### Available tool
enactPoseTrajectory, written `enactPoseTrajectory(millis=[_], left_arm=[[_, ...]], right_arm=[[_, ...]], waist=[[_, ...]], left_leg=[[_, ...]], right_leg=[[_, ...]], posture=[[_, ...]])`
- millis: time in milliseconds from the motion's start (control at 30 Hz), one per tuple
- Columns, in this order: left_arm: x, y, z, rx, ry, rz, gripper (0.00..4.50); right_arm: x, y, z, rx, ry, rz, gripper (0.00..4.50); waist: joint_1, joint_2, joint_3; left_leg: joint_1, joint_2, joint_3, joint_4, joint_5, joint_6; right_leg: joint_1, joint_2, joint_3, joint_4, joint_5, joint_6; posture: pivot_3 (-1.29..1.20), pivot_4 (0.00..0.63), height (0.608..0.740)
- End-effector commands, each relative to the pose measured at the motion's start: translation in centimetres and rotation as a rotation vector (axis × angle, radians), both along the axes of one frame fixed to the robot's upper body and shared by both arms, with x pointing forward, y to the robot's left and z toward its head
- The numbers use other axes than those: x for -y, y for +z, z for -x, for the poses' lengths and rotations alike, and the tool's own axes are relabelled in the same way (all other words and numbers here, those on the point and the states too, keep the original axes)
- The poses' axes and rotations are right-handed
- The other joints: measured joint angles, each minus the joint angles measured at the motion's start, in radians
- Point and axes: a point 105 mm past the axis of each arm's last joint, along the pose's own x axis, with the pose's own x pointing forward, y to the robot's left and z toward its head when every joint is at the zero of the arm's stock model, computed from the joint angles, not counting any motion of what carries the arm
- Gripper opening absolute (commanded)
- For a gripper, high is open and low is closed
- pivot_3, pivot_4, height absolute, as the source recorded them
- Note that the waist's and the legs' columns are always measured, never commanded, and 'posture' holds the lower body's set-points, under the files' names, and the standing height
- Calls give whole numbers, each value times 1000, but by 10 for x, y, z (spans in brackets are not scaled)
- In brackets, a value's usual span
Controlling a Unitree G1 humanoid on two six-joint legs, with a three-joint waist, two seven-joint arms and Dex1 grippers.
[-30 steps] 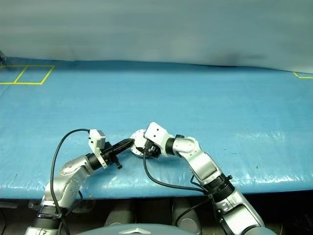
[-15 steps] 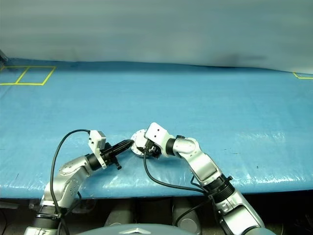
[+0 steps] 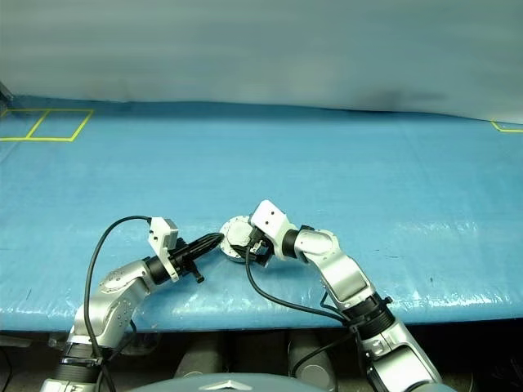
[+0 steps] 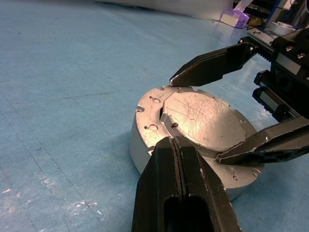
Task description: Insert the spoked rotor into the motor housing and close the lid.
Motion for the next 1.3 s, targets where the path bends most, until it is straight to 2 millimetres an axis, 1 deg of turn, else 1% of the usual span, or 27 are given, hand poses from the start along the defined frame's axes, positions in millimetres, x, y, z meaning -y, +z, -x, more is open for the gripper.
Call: enactPoseTrajectory(millis=[33, 100, 167, 200, 333, 400, 500, 633, 800, 833, 867, 1067, 1133, 1167, 1300], left_arm=[[1, -20, 7, -76, -2, -35, 0], [1, -20, 7, -75, -4, -33, 0], [2, -20, 7, -75, -4, -31, 0], [2, -20, 7, -75, -5, -31, 0], [3, -20, 7, -70, -5, -27, 0], [3, -19, 6, -65, -5, -22, 0], [3, -18, 5, -57, -3, -18, 0], [4, -16, 3, -43, -1, -18, 0], [3, -16, 3, -36, 2, -22, 0], [3, -16, 3, -35, 3, -23, 0], [3, -16, 3, -33, 4, -25, 0], [2, -16, 3, -30, 11, -26, 0], [3, -16, 3, -30, 12, -25, 0], [3, -16, 3, -29, 12, -25, 0], [3, -16, 3, -27, 16, -20, 0]], right_arm=[[4, 31, -3, 29, -48, -135, 4472], [11, 43, -3, -38, -99, -263, 4472], [19, 47, 0, -126, -131, -364, 4472], [23, 45, 1, -166, -147, -394, 4472], [42, 30, 2, -310, -239, -443, 4472], [46, 23, 6, -381, -260, -471, 4472], [45, 16, 12, -460, -275, -499, 4472], [38, 4, 19, -558, -285, -503, 4472], [26, 0, 26, -651, -262, -553, 4472], [25, 0, 27, -661, -262, -555, 4088], [24, -1, 27, -672, -262, -559, 3875], [21, -3, 31, -726, -262, -576, 1919], [21, -5, 32, -742, -260, -578, 1355], [21, -5, 33, -746, -259, -576, 1252], [21, -8, 32, -750, -280, -567, 1248]], waist=[[1, 0, 0], [4, 0, 0], [8, 0, 0], [9, 0, 0], [13, 0, 1], [13, 1, 1], [11, 1, 1], [11, 1, 1], [11, 1, 1], [11, 1, 1], [11, 1, 1], [10, 1, 1], [11, 2, 1], [10, 2, 1], [9, 2, 1]], left_leg=[[-1, 0, 0, -1, 0, 0], [-4, -1, 0, -1, -1, 1], [-6, -1, -1, -2, -1, 1], [-6, -1, -1, -2, -1, 1], [-6, -1, -1, -4, -1, 2], [-6, -1, -1, -4, -1, 2], [-6, 0, -1, -4, -1, 1], [-6, 0, -1, -4, -1, 1], [-6, 0, -1, -4, -1, 1], [-6, 0, -1, -4, -1, 1], [-6, 0, -1, -4, -1, 2], [-6, 0, -1, -4, -1, 2], [-5, 0, -1, -4, -1, 2], [-4, 0, -1, -4, -1, 2], [-3, 0, -1, -3, -1, 1]], right_leg=[[0, 0, 0, -1, 0, 1], [0, 0, 0, -2, 1, 1], [0, 0, 0, -2, 1, 2], [0, 0, -1, -2, 1, 2], [0, 0, -1, -3, 0, 2], [0, 0, -1, -3, 0, 2], [0, 0, -1, -3, 0, 3], [0, 0, -1, -3, 0, 3], [0, 0, 0, -3, 0, 3], [0, 0, -1, -3, 0, 3], [0, 0, -1, -3, 0, 3], [0, 0, -1, -3, 0, 3], [0, 0, -1, -3, 0, 3], [0, 0, -1, -3, 0, 3], [0, 0, -1, -3, 0, 3]], posture=[[0, 150, 740], [0, 150, 740], [0, 150, 740], [0, 150, 740], [0, 150, 740], [0, 150, 740], [0, 150, 740], [0, 150, 740], [0, 150, 740], [0, 150, 740], [0, 150, 740], [0, 150, 740], [0, 150, 740], [0, 150, 740], [0, 150, 740]])
